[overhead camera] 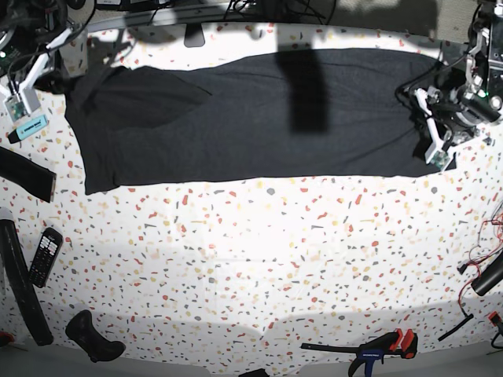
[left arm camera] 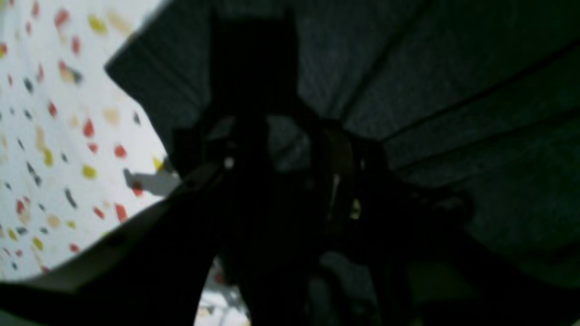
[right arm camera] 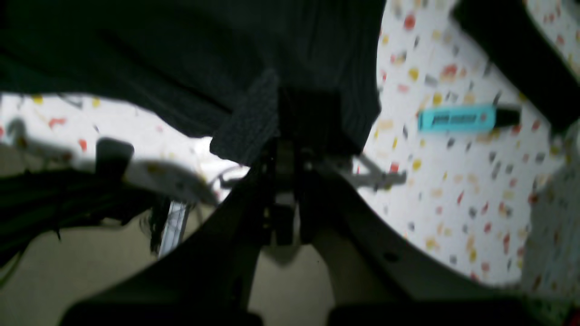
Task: Fold the T-shirt properly
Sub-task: 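Open the right gripper and lift both grippers away from the shirt, then grasp both ends of the shirt strip with the left and right grippers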
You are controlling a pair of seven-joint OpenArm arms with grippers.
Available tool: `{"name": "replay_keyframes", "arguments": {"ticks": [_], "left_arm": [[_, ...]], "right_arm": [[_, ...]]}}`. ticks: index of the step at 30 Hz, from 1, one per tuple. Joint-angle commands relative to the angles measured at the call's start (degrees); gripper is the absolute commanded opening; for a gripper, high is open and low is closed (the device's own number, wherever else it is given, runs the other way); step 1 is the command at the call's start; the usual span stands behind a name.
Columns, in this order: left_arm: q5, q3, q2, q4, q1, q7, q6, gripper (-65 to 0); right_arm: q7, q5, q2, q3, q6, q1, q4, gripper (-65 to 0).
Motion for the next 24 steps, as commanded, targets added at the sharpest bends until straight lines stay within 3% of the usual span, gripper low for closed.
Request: {"name": "replay_keyframes", "arguments": {"ticks": [1, 3, 7, 12, 20, 24], "left_arm": [[-1.66, -0.48, -0.81, 1.03, -0.31, -0.63, 0.13, -43.5], [-4.85, -0.48, -0.81, 1.07, -0.31, -1.84, 0.09, -43.5], [-5.77, -0.48, -0.81, 1.07, -0.31, -2.12, -0.26, -43.5], [-5.79, -0.48, -0.81, 1.07, -0.31, -2.14, -0.26, -43.5], [-5.79, -0.48, -0.81, 1.07, -0.31, -2.14, -0.26, -43.5], [-5.79, -0.48, -0.81, 1.07, -0.31, -1.92, -0.26, -43.5]], "right_arm": [[1.99, 0.46, 0.81, 0.48, 0.10, 0.44, 0.72, -65.0], [4.20, 0.48, 0.72, 0.48, -0.17, 2.14, 0.72, -65.0], [5.38, 0.48, 0.15, 0.46, -5.70, 7.43, 0.24, -65.0], [4.57, 0.44, 0.20, -1.90, -6.80, 14.75, -5.95, -65.0], [4.87, -1.07, 0.17, -17.14, -6.73, 27.78, -24.35, -65.0], [8.15, -10.51, 0.17, -23.89, -6.82, 34.69, -32.37, -65.0]]}}
